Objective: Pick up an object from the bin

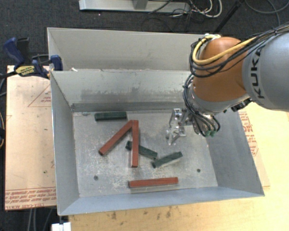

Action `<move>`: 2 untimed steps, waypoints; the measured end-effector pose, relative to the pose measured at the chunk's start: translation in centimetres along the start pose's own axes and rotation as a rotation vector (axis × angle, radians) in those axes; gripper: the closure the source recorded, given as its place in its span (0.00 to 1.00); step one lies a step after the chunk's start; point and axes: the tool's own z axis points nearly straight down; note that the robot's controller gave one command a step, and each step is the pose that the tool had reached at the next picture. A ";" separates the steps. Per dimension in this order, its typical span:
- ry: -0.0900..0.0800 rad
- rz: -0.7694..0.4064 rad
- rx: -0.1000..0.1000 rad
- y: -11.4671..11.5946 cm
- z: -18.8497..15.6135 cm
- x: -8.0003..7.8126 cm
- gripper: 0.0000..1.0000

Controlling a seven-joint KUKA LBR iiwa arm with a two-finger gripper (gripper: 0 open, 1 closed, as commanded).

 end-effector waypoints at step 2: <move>-0.002 -0.291 0.001 -3.4 0.5 -0.4 0.00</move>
Offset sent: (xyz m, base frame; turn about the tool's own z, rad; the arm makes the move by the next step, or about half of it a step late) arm 0.0053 -0.0338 -0.0048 -0.2944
